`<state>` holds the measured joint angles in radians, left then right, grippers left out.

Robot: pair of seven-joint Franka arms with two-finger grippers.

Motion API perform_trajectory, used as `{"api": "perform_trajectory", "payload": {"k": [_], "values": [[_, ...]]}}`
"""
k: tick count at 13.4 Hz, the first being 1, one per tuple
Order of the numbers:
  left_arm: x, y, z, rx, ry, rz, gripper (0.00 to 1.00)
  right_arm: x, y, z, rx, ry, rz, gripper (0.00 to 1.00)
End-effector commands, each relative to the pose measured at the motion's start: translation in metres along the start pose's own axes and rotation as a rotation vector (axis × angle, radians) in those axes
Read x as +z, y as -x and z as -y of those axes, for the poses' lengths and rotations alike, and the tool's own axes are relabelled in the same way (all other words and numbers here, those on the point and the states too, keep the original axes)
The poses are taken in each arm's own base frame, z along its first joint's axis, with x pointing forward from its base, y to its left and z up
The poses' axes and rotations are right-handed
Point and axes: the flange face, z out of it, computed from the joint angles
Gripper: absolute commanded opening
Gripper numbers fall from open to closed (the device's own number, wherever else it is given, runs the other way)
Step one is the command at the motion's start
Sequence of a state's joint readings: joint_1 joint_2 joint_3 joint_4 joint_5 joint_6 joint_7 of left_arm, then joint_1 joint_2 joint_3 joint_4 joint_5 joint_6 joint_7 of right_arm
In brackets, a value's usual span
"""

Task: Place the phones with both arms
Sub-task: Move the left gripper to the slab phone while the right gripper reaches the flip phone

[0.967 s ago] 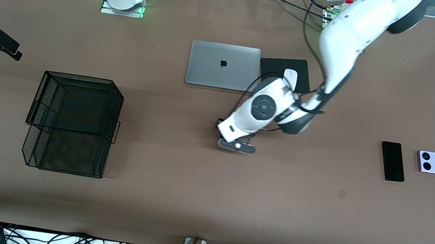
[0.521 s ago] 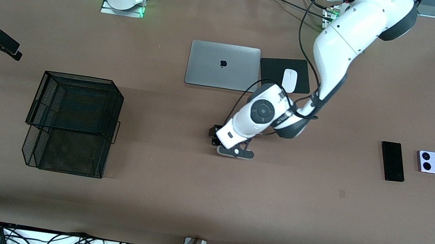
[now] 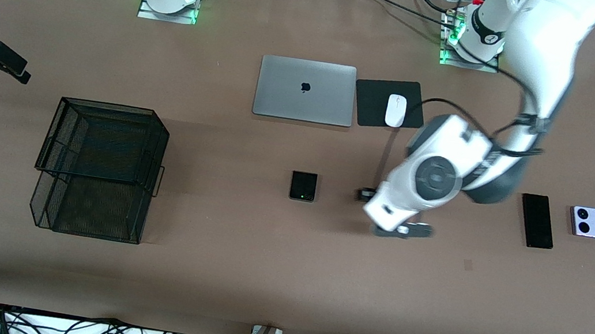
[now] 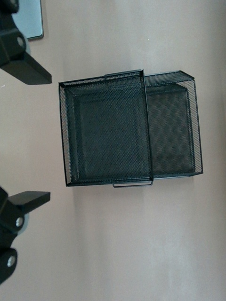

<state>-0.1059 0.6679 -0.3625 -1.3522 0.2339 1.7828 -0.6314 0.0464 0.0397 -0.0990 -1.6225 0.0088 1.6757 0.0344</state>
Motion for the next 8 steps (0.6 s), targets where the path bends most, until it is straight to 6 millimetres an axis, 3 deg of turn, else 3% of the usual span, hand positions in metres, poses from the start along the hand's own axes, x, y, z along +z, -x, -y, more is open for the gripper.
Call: {"api": "perform_trajectory", "payload": {"k": [1, 3, 5, 7, 8], "values": [[0.0, -0.004, 0.036, 0.07, -0.122, 0.001, 1.0, -0.003, 0.001, 0.029, -0.029, -0.014, -0.007, 1.0], [0.003, -0.027, 0.093, 0.127, -0.12, 0.03, 1.0, 0.0, 0.006, 0.077, -0.111, -0.016, -0.001, 1.0], [0.011, -0.051, 0.162, 0.183, -0.097, 0.059, 1.0, 0.019, 0.008, 0.133, -0.136, -0.008, 0.014, 1.0], [0.038, -0.073, 0.236, 0.129, -0.111, 0.078, 1.0, 0.055, 0.019, 0.214, -0.138, 0.029, 0.052, 1.0], [0.053, -0.084, 0.259, 0.107, -0.106, 0.049, 1.0, 0.065, 0.027, 0.252, -0.101, 0.036, 0.029, 1.0]]}}
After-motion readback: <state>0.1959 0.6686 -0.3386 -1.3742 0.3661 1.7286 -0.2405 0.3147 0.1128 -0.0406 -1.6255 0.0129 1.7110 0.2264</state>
